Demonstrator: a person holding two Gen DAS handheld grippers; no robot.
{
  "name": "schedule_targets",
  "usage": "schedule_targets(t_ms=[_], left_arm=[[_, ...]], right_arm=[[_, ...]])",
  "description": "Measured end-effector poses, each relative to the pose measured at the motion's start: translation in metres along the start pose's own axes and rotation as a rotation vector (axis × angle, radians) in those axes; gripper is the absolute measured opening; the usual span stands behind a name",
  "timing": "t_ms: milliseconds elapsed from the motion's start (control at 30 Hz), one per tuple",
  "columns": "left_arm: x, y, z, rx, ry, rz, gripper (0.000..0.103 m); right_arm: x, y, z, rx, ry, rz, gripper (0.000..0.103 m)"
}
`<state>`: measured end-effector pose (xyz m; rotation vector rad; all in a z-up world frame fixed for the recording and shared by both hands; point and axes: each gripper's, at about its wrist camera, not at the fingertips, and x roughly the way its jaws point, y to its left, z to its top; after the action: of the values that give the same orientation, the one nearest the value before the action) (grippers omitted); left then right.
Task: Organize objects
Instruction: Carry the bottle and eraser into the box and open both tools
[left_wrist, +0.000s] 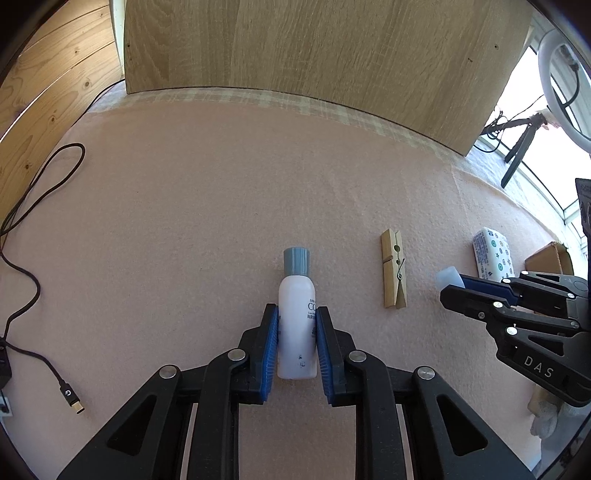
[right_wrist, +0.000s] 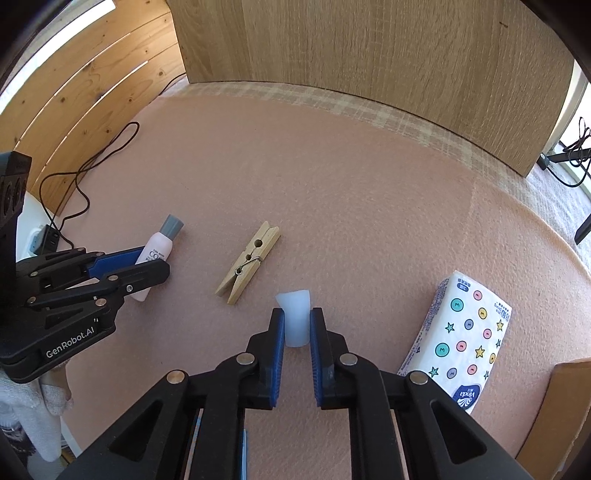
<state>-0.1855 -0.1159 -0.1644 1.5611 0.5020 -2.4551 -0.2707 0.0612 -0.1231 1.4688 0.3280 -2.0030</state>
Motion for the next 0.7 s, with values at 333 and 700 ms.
schedule_targets(t_ms=[333,700], left_arm=[[-0.037,-0.024,-0.003,0.056,-0.053,-0.031,0.021],[-0.062,-0.110,-0.001,0.199,-0.089,-0.125,0.021]], right_arm=[[-0.047,-0.015,-0.020,0.035,-0.079,0.025,0.012],[-0.127,-0.077,-0.077,0.154,-0.187,-0.033,0.012]])
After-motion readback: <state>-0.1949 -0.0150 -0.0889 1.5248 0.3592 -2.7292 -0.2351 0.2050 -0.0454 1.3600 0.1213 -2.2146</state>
